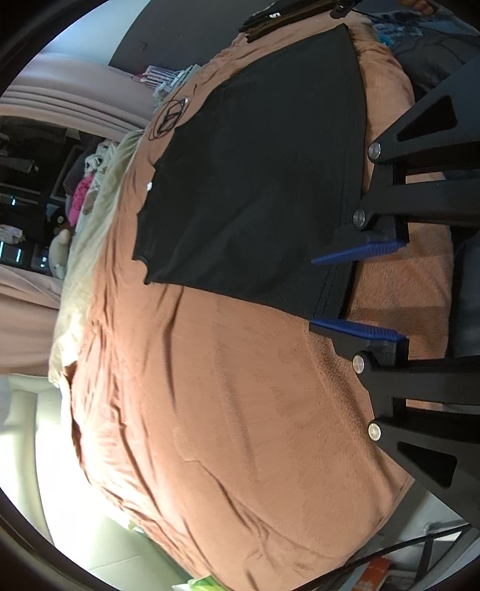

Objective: Fold small clothes
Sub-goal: 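Lower both tools to the shirt hem and close them on it, then lift the hem with both tools and fold it toward the collar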

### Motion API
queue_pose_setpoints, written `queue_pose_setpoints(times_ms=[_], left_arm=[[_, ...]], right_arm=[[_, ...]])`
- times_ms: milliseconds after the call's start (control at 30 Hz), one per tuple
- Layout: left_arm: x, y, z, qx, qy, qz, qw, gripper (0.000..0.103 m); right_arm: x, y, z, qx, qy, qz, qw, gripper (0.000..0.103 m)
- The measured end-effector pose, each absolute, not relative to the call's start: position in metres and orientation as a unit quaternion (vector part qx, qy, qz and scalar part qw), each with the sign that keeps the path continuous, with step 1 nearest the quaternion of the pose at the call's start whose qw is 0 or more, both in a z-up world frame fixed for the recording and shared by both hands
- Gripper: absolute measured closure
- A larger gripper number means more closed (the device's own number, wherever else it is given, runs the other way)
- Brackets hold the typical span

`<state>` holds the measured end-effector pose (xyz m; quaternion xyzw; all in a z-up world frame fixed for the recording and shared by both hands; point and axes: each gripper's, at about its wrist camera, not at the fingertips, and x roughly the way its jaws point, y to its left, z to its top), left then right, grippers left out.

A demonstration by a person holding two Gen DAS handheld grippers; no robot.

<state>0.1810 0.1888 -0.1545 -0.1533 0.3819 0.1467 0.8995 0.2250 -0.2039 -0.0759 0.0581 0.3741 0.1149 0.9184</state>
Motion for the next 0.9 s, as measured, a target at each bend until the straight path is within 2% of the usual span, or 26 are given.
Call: queue_pose_setpoints(times_ms=[133, 400, 467, 633, 733, 800, 900], left_arm=[[0.189, 0.194, -0.164, -0.158, 0.393, 0.154, 0.893, 0.074], [0.196, 0.205, -0.180, -0.162, 0.410, 0.169, 0.882, 0.074], [0.199, 0.205, -0.181, -0.160, 0.411, 0.169, 0.882, 0.074], [0.201, 0.206, -0.184, -0.167, 0.416, 0.165, 0.878, 0.083], [0.203, 0.203, -0.185, -0.161, 0.421, 0.161, 0.878, 0.093], [0.202, 0.202, -0.183, -0.159, 0.421, 0.161, 0.878, 0.097], [0.202, 0.200, -0.178, -0.154, 0.421, 0.163, 0.879, 0.097]], right_arm=[[0.238, -0.205, -0.078, 0.065, 0.386, 0.111, 0.913, 0.069], [0.251, -0.207, -0.088, 0.089, 0.398, 0.106, 0.907, 0.069], [0.254, -0.208, -0.091, 0.096, 0.401, 0.109, 0.904, 0.073], [0.263, -0.210, -0.098, 0.112, 0.404, 0.112, 0.901, 0.076], [0.269, -0.210, -0.100, 0.120, 0.406, 0.115, 0.899, 0.076], [0.268, -0.213, -0.101, 0.130, 0.406, 0.116, 0.897, 0.078], [0.268, -0.221, -0.103, 0.146, 0.409, 0.115, 0.893, 0.092]])
